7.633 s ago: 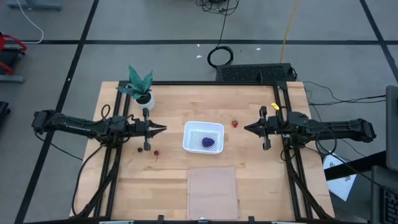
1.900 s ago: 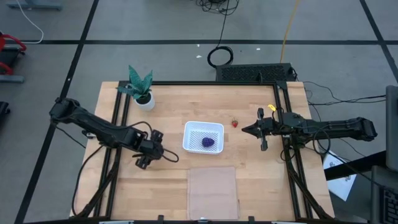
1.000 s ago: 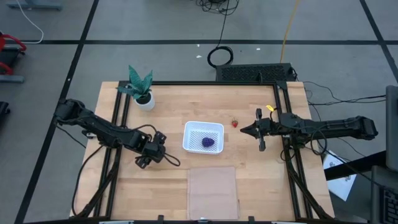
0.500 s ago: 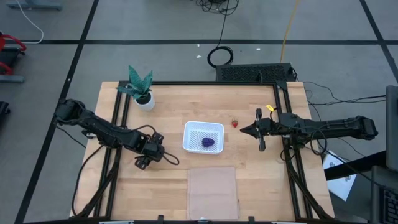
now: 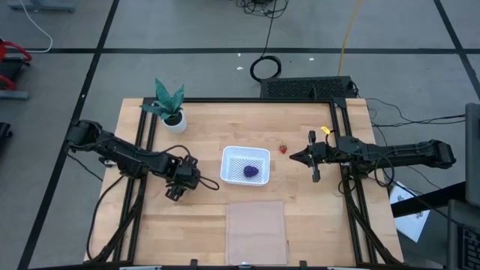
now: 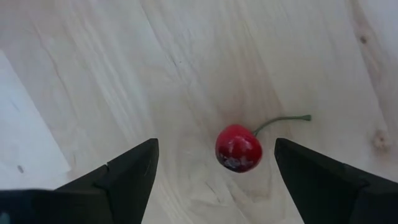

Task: Pick and placing Produce into tupperware
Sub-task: Put the red cherry into the white bin

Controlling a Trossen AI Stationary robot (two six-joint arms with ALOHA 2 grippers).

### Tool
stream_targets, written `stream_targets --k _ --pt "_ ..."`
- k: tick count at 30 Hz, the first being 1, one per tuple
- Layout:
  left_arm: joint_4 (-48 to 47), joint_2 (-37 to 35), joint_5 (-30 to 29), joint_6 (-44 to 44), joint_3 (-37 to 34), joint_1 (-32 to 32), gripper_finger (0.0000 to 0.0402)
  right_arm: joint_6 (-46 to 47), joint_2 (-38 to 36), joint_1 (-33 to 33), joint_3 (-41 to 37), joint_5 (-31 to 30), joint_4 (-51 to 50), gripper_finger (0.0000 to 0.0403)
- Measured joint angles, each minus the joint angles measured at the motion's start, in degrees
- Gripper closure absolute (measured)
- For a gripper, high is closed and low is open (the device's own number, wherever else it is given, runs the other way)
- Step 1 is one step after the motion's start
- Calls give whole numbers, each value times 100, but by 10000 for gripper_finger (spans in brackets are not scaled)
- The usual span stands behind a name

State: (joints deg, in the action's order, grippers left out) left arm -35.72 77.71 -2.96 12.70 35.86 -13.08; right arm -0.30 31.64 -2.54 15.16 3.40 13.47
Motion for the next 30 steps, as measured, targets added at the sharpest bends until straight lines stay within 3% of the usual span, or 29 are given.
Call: stream_targets --k 10,22,30 --pt "2 0 122 28 0 31 80 -15 0 1 0 0 0 403" --pt "181 0 304 51 -2 31 175 -16 0 -1 4 0 0 403" --pt "234 0 306 -87 -2 31 158 -16 0 1 4 -2 0 403"
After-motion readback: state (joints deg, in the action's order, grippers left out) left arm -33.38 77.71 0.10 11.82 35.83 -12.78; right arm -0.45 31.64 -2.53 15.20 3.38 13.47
